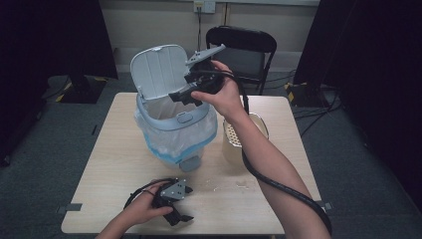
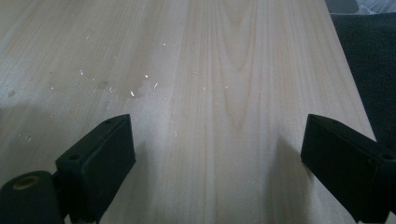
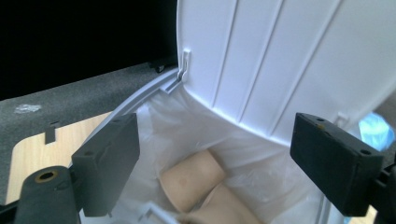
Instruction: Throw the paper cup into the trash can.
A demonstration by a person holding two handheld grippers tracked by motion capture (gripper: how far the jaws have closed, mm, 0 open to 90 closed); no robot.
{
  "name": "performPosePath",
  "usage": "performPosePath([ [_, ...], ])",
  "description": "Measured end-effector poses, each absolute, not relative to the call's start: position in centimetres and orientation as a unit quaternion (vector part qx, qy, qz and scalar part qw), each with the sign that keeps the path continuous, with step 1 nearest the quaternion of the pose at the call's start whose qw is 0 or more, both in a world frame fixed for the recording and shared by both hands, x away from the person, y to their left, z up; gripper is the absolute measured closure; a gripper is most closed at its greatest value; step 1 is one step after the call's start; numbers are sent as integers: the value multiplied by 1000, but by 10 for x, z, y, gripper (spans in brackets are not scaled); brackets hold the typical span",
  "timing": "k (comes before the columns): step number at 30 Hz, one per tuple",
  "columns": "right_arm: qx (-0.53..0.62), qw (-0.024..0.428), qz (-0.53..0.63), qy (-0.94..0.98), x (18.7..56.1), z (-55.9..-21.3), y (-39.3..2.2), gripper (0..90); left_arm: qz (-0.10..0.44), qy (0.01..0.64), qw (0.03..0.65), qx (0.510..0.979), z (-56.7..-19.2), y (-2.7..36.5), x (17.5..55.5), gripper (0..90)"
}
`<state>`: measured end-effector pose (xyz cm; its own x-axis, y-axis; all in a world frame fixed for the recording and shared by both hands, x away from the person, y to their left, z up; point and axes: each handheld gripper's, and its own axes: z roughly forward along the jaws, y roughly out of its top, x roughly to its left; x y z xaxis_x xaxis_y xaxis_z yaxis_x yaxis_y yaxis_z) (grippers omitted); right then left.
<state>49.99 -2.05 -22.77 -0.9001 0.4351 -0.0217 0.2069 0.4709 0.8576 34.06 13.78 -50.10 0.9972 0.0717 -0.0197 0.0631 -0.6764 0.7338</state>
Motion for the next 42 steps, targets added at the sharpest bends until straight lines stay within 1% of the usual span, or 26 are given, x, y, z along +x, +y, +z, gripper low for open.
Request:
performPosePath([
  [16,199,120,482,845,479,-233,-73,154,5,37,400,916,-501,138,340,92],
  [29,218,116,483,840,465,-243,-120,153,9,35,400,916,-501,138,341,92],
  [42,228,113,481,839,451,-256,-150,152,8,35,400,916,-501,138,341,92],
])
